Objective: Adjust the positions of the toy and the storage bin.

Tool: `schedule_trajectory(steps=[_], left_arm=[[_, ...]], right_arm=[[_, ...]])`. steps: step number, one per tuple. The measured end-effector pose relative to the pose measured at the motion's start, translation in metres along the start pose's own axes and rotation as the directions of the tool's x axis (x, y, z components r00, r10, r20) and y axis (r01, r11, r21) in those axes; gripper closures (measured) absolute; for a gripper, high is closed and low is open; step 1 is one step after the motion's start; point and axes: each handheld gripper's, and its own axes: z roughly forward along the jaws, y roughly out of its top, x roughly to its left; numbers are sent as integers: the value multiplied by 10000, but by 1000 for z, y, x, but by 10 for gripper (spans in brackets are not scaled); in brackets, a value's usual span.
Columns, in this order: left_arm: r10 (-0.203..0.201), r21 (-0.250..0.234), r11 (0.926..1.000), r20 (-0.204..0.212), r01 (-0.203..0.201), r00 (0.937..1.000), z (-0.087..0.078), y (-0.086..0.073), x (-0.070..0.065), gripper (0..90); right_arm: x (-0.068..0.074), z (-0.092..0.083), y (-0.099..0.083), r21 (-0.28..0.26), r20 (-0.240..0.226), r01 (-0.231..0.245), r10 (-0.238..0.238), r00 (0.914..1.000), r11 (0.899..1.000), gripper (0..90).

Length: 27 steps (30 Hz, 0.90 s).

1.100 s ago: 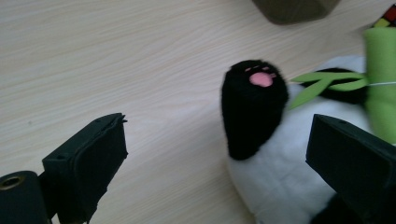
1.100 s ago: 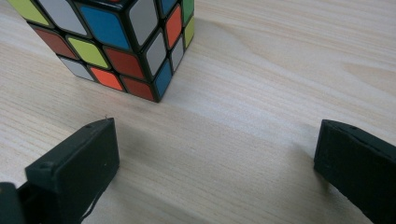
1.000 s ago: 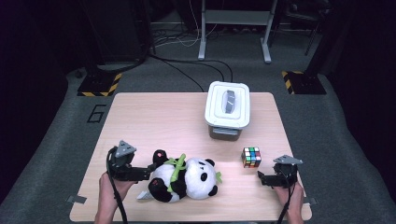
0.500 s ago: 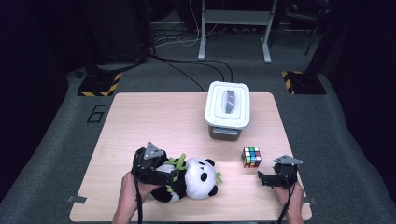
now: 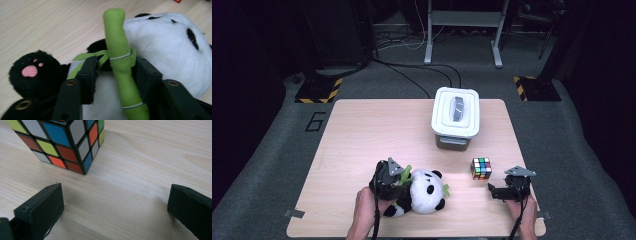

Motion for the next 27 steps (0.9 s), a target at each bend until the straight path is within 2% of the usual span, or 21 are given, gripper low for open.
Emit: schedule_trajectory(steps=[5,11,19,27], left_arm=[[358,130,9993,34,-359,9994,3,1,-3,685],[587,-133,9982,148,-585,9982,-3,-2,0,735],[678,-499,9965,72,-674,9977,-12,-7,9,769],[514,-872,9949,44,-508,9987,-23,-10,26,769]], right_arm=[[0,0,0,2,-3,-2,2,10000,10000,0],[0,0,0,-2,-1,5,-5,10000,10000,0],[0,0,0,3,1,11,-11,10000,10000,0],[0,0,0,0,2,17,-17,10000,10000,0]])
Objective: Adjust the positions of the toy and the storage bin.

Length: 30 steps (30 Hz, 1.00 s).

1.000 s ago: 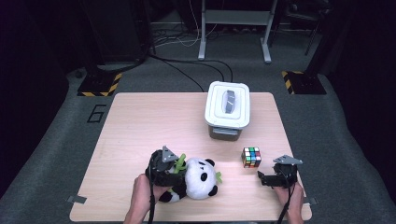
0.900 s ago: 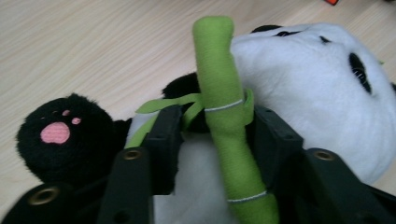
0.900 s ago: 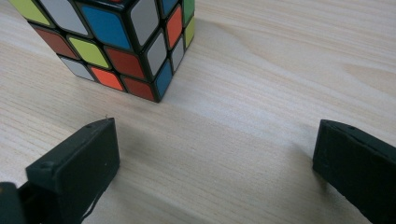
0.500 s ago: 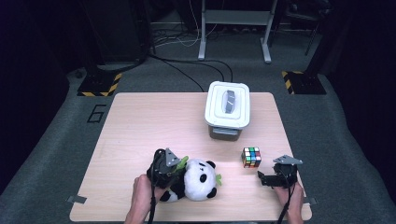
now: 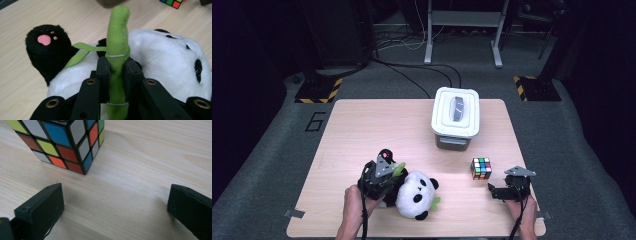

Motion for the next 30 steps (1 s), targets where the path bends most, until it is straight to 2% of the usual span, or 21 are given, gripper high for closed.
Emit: schedule_trajectory(steps=[10,16,17,23,30], left_arm=[[-392,-425,9984,-284,380,9988,-11,-4,33,769],[-680,-608,9960,-419,654,9968,-11,-4,47,769],[-718,-661,9955,-503,684,9962,-11,-3,54,769],[-874,-826,9933,-715,814,9936,-12,1,72,769],[-1308,-1089,9866,-837,1214,9879,-7,5,94,769]], right_arm=[[0,0,0,0,-3,-19,19,10000,10000,0],[0,0,0,1,-1,-20,20,10000,10000,0],[0,0,0,1,-1,-26,26,10000,10000,0],[0,0,0,4,-2,-32,32,10000,10000,0],[0,0,0,4,2,-35,35,10000,10000,0]])
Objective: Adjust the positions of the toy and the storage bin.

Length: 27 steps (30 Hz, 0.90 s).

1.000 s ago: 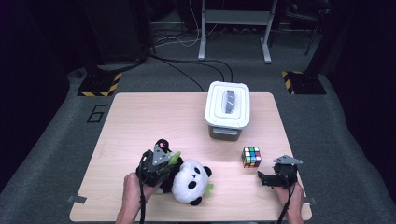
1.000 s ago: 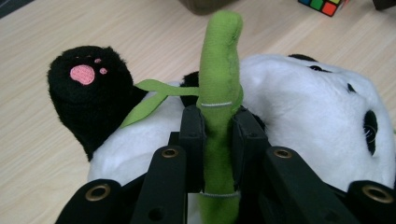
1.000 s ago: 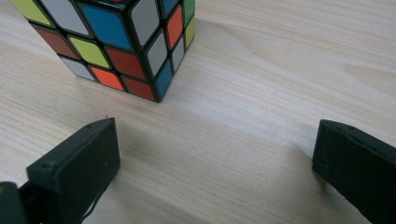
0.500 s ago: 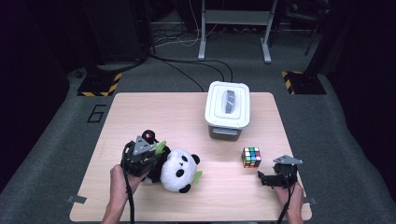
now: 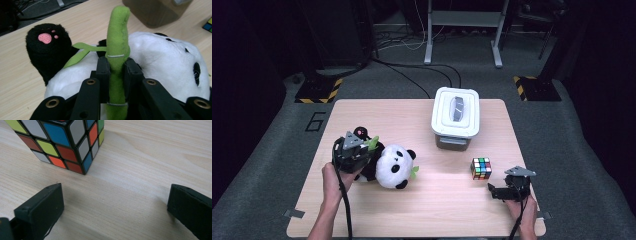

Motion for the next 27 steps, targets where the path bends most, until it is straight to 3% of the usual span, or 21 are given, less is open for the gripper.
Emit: schedule_trajectory(steps=[7,15,27], left_arm=[[-442,-150,9989,-19,442,9990,11,7,18,769],[-444,-81,9990,-263,442,9987,26,21,31,769],[-846,80,9963,-439,850,9954,56,32,53,768]], right_arm=[[0,0,0,3,1,-6,6,10000,10000,0],[0,0,0,0,1,-4,4,10000,10000,0],[0,0,0,-1,7,-5,5,10000,10000,0]])
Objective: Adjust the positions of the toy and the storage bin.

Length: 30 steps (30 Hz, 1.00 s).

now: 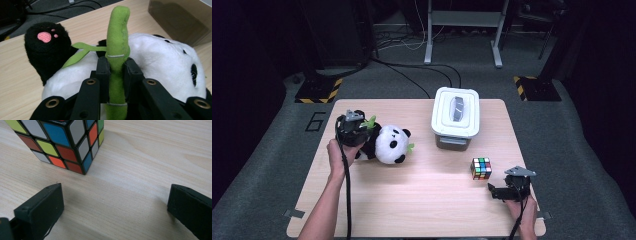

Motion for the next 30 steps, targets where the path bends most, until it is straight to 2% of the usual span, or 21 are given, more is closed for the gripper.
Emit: schedule_trajectory(steps=[4,5,10,11,15,16,18,23,30], left_arm=[[-89,140,9999,66,88,9999,12,0,1,767],[-267,85,9996,123,266,9996,16,-1,1,767],[-725,450,9965,382,707,9966,36,-8,3,767],[-832,261,9963,342,823,9959,38,-10,3,767],[-849,279,9961,370,839,9957,38,-8,3,768],[-1044,132,9945,466,1039,9934,37,-8,3,768],[-1126,84,9936,635,1123,9916,35,-6,4,768],[-1075,-189,9938,768,1092,9912,33,3,-4,767],[-771,-73,9969,929,781,9927,42,11,-18,767]], right_arm=[[0,0,0,1,2,-2,2,10000,10000,0],[0,0,0,1,5,2,-2,10000,10000,0],[0,0,0,3,4,-1,1,10000,10000,0],[0,0,0,3,3,-2,2,10000,10000,0],[0,0,0,0,5,-1,1,10000,10000,0],[0,0,0,-1,5,0,0,10000,10000,0],[0,0,0,0,4,0,0,10000,10000,0],[0,0,0,-1,5,-4,4,10000,10000,0],[0,0,0,0,4,1,-1,10000,10000,0]])
